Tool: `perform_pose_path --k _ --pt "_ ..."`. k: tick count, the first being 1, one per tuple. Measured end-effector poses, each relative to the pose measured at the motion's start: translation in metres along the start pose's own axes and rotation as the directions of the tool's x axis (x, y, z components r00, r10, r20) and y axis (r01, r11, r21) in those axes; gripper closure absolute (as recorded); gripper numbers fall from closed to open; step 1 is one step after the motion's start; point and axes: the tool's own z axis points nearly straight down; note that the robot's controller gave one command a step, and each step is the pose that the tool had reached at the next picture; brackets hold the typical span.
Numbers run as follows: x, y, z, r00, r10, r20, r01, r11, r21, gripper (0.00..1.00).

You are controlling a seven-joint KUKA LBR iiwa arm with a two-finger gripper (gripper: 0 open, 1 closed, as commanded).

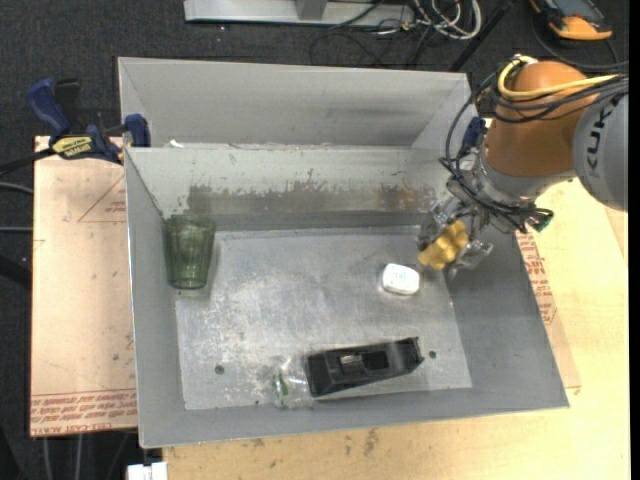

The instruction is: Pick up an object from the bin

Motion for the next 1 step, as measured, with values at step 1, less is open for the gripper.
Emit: perform_pose_path --k 1 --pt "0.0004 0.0012 -0.0204 1.0 0.0 -0.003 0.0 1.0 -0.003 1.0"
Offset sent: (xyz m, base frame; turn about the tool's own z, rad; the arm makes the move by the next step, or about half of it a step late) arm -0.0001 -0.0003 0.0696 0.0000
